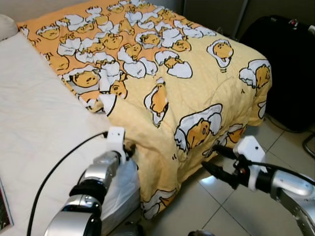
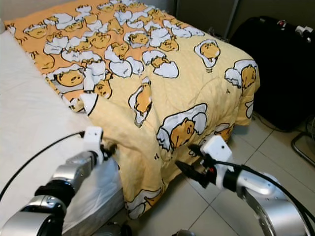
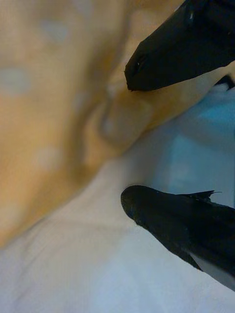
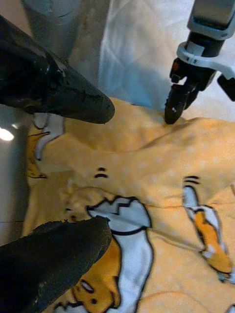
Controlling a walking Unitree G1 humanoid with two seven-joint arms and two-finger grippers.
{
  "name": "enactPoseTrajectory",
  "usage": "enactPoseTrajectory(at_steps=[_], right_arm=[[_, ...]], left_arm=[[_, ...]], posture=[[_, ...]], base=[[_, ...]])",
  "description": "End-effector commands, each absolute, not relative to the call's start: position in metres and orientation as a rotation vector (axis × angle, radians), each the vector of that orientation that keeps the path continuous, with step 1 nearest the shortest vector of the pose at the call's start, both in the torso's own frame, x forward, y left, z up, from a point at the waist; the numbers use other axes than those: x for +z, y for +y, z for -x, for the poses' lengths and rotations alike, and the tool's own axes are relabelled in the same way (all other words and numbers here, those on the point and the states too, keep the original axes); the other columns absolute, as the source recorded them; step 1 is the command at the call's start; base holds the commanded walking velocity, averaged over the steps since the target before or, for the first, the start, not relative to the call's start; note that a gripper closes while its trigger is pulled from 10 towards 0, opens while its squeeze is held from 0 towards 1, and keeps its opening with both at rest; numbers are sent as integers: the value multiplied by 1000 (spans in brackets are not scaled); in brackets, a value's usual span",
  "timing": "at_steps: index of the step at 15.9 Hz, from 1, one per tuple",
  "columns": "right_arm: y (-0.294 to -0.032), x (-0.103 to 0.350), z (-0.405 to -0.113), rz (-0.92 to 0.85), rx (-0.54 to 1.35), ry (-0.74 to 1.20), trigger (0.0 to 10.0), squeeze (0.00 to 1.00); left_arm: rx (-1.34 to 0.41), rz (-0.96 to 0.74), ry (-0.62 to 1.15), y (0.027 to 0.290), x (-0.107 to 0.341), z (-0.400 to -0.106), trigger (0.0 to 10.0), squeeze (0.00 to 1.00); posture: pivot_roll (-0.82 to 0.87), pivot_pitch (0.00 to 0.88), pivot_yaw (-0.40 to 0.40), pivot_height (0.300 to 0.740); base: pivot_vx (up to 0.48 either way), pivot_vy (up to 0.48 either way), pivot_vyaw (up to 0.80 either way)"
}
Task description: Clean up the room
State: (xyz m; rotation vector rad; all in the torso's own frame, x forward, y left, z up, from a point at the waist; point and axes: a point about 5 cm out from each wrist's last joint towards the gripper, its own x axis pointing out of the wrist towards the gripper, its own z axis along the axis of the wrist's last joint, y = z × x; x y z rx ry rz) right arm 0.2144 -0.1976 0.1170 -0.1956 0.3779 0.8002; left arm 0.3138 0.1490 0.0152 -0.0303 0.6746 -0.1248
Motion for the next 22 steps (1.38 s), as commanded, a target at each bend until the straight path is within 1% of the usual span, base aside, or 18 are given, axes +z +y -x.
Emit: enactPoseTrajectory(at_steps=[1, 2, 3, 4, 5, 6, 7, 8, 12, 17, 19, 22], right_arm=[[-204, 118, -213, 219, 780, 387, 10000, 0], [-207, 116, -212, 231, 772, 390, 10000, 0], [-209, 115, -211, 221, 758, 376, 10000, 0], [-211, 114, -212, 201, 742, 358, 10000, 0], [-212, 112, -211, 198, 738, 362, 10000, 0], [-212, 111, -211, 200, 739, 365, 10000, 0], [-208, 109, -211, 194, 758, 367, 10000, 0], [-205, 109, -211, 192, 768, 360, 10000, 0], [-196, 112, -212, 188, 793, 333, 10000, 0], [-194, 113, -215, 198, 812, 333, 10000, 0], [-190, 115, -216, 199, 824, 325, 10000, 0], [-186, 115, -215, 194, 830, 318, 10000, 0]], left_arm=[[-130, 62, 676, 145, 14, -314, 10000, 0], [-142, 71, 675, 141, 13, -314, 10000, 0], [-162, 86, 681, 136, 10, -312, 8588, 0], [-179, 84, 689, 133, 8, -311, 5216, 0], [-187, 75, 696, 131, 5, -308, 3882, 0], [-188, 71, 698, 130, 4, -308, 3882, 0], [-192, 72, 708, 128, 0, -305, 1686, 0], [-190, 73, 710, 127, -1, -304, 0, 0], [-192, 106, 686, 124, 1, -306, 0, 0], [-215, 146, 660, 116, 9, -313, 0, 0], [-219, 148, 656, 116, 10, -315, 0, 0], [-218, 151, 672, 120, 5, -309, 0, 0]], posture=[[-116, 112, 74, 740], [-118, 106, 77, 740], [-120, 95, 80, 740], [-115, 93, 78, 740], [-112, 89, 75, 740], [-112, 89, 75, 740], [-113, 82, 75, 740], [-115, 81, 77, 740], [-122, 76, 91, 740], [-111, 102, 90, 740], [-103, 124, 93, 740], [-98, 132, 105, 740]], base=[[0, 0, 0], [0, 0, 0], [0, 0, 0], [0, 0, 0], [0, 0, 0], [0, 0, 0], [0, 0, 0], [0, 0, 0], [0, 0, 0], [0, 0, 0], [0, 0, 0], [0, 0, 0]])
